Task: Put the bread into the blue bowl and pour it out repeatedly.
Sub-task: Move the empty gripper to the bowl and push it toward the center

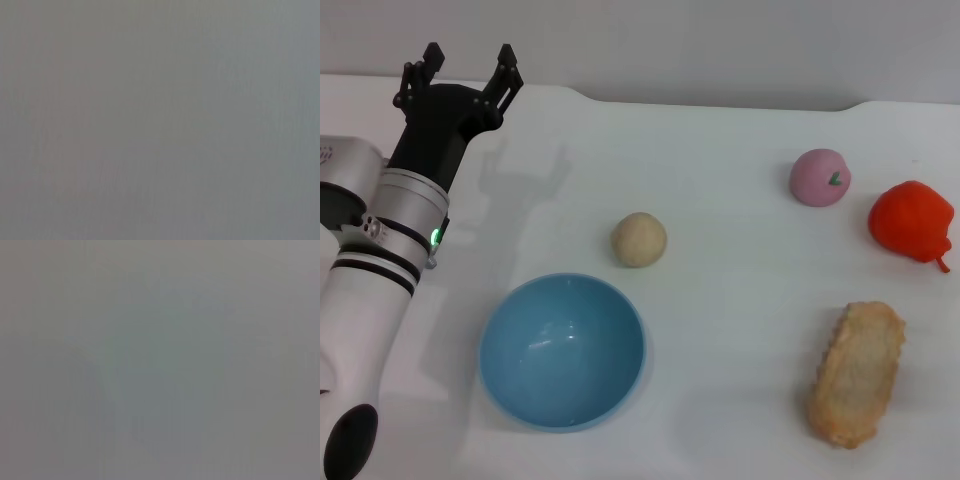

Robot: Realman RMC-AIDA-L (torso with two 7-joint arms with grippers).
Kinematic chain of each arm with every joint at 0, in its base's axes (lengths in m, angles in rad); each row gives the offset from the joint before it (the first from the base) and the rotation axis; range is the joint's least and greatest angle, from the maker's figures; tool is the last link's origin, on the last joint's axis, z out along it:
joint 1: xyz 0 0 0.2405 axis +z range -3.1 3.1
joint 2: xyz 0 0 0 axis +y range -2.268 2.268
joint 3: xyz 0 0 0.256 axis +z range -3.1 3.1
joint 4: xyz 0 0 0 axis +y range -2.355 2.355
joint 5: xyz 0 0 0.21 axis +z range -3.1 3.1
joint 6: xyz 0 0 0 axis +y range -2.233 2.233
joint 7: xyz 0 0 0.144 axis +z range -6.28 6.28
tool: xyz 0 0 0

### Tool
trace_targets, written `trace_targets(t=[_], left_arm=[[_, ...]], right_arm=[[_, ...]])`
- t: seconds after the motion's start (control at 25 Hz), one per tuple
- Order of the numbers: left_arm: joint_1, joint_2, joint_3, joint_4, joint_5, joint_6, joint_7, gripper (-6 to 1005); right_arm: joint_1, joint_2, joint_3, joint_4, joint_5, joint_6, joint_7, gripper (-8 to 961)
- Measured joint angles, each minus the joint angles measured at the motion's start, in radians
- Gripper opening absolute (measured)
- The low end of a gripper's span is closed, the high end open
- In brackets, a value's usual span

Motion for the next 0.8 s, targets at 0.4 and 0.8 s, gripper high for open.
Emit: trace_targets(t=[0.4,0.8], left_arm=[[0.003,0.001,0.049,0.008,0.0,-0.015,0.01,875],[-0.063,0.022,0.047,0.037,0.0,-0.069,-0.065,874]], right_arm=[[0.015,-0.001,-0.002,-0.004,0.0,0.01,0.0,758],[0.069,-0.002,-0.003,-0.004,-0.001,0.068,0.0,758]])
